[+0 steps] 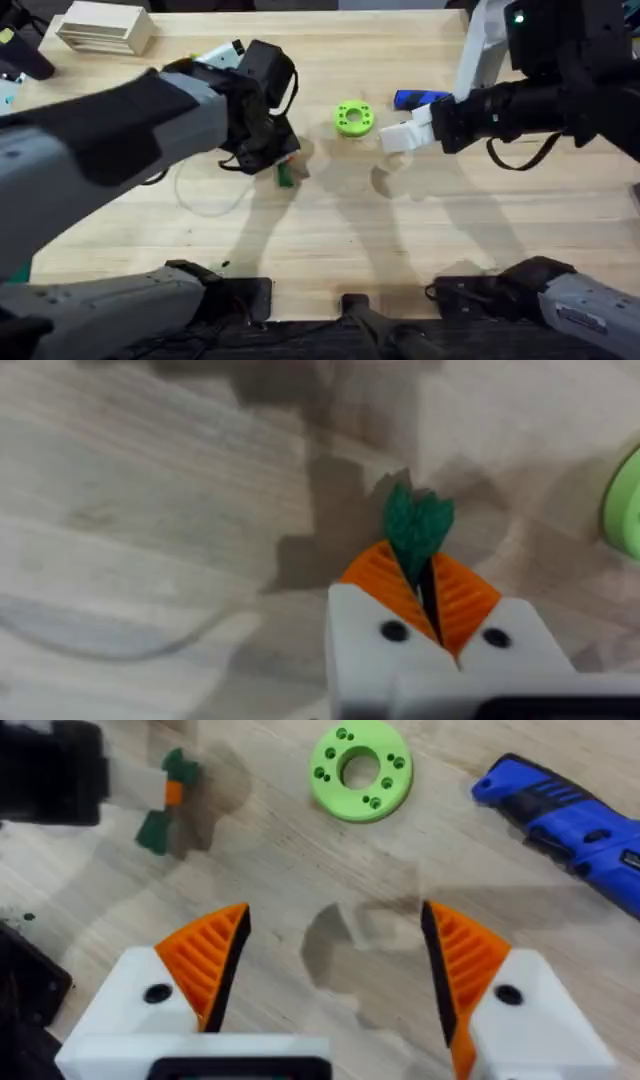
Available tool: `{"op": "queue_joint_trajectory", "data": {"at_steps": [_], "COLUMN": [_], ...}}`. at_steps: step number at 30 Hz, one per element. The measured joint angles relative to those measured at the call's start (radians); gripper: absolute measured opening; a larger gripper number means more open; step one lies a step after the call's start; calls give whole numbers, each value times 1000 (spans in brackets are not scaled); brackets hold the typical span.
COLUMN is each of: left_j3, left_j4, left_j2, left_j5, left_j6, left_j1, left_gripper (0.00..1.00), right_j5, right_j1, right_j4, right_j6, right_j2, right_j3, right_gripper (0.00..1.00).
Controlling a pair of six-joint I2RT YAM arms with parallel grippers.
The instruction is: Pick up the gripper from the table and insert it into the empty holder that is missing its gripper. Then pick up a screw, insert it into the mounting hole, and use the screwdriver to tighten it. Finally, clean up the table by picking up the vegetable and placing it into the bucket.
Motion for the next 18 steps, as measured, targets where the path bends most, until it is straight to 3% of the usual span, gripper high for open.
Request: {"op": "queue_joint_trajectory", "data": {"at_steps": [6, 11, 14, 18], "left_j3": [144, 216, 220, 220], "left_j4": [-198, -248, -247, -204], "left_j2": [-102, -181, -195, -182], "left_j5": [-52, -138, -175, -205], "left_j6": [56, 77, 82, 113], "left_j1": [-1, 23, 85, 203], "left_gripper": [28, 28, 28, 28], "right_j5": [0, 0, 0, 0], "right_j1": [0, 0, 0, 0], "right_j4": [-3, -3, -3, -3], "right_j6": [0, 0, 0, 0], "right_j2": [0, 0, 0, 0], "right_j3": [0, 0, 0, 0], "right_gripper": [989, 989, 989, 989]}}
